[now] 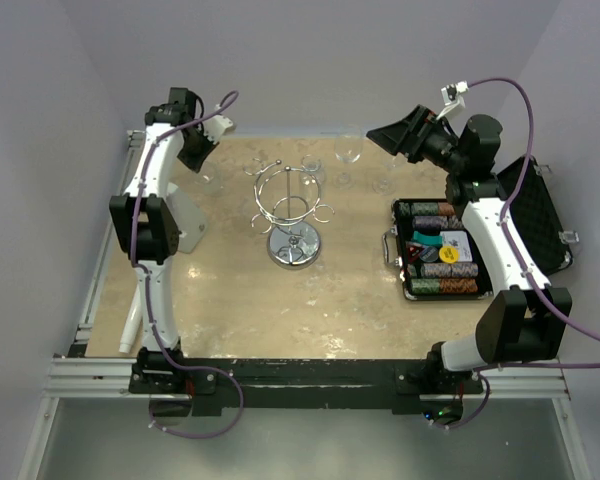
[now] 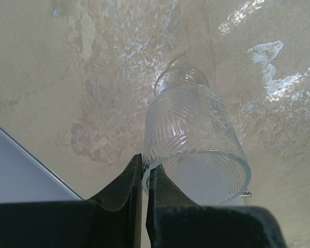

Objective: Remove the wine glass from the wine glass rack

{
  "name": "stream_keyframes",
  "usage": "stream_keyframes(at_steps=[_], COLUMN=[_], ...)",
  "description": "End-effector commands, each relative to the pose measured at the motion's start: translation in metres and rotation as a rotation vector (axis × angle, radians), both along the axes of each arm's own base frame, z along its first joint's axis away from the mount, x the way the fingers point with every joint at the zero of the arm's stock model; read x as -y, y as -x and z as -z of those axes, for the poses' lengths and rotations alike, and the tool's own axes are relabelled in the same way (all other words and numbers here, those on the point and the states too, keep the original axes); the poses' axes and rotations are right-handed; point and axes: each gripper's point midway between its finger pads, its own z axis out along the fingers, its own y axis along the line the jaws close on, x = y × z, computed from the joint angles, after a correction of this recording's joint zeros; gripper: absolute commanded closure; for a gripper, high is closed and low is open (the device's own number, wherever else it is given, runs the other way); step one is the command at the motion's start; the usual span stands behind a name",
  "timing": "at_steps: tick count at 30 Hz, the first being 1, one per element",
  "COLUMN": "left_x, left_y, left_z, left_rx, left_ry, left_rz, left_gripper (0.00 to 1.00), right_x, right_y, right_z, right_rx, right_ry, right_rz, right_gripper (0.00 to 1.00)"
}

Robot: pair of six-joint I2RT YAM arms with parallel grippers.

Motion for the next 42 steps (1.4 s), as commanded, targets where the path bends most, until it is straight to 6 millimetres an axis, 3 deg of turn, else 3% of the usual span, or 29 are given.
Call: stream_keyframes(at_steps=[1, 14, 17, 20, 28, 31, 34, 37, 42], left_x=[-0.009, -0.011, -0.01, -0.009, -0.014, -0.013, -0.014, -0.015, -0.017], left_y=[-0.008, -0.018, -0.023, -0.027, -0.036, -0.039, -0.044, -0.048, -0.054], left_z=[-0.01, -0.006, -0.008, -0.009, -0.008, -0.01, -0.014, -0.022, -0.052], left_rx=[0.031, 0.057, 0.079, 0.093, 0.124, 0.14, 0.164, 0.196, 0.285], left_ry=[-0.063, -0.097, -0.096, -0.097, -0.119, -0.118, -0.123, -0.125, -0.13], left_rz=[0.018, 0.008, 0.005, 0.007, -0.012, -0.015, -0.02, -0.028, -0.051], left_gripper=[1.0, 1.0, 0.93, 0.92, 0.59, 0.49, 0.47, 0.43, 0.27], right_x=[0.004, 0.006, 0.006, 0.008, 0.01, 0.011, 0.012, 0.014, 0.014], right_y=[-0.004, -0.007, -0.008, -0.008, -0.01, -0.01, -0.01, -0.011, -0.013], right_z=[-0.008, -0.003, -0.003, -0.002, -0.001, 0.0, 0.0, 0.001, 0.001], right_rx=[0.047, 0.034, 0.034, 0.032, 0.026, 0.025, 0.025, 0.027, 0.038], right_ry=[0.009, 0.007, 0.009, 0.009, 0.012, 0.014, 0.015, 0.021, 0.04], right_rz=[0.017, 0.022, 0.026, 0.034, 0.051, 0.055, 0.061, 0.066, 0.066], right_gripper=[0.02, 0.02, 0.02, 0.02, 0.02, 0.02, 0.02, 0.02, 0.02])
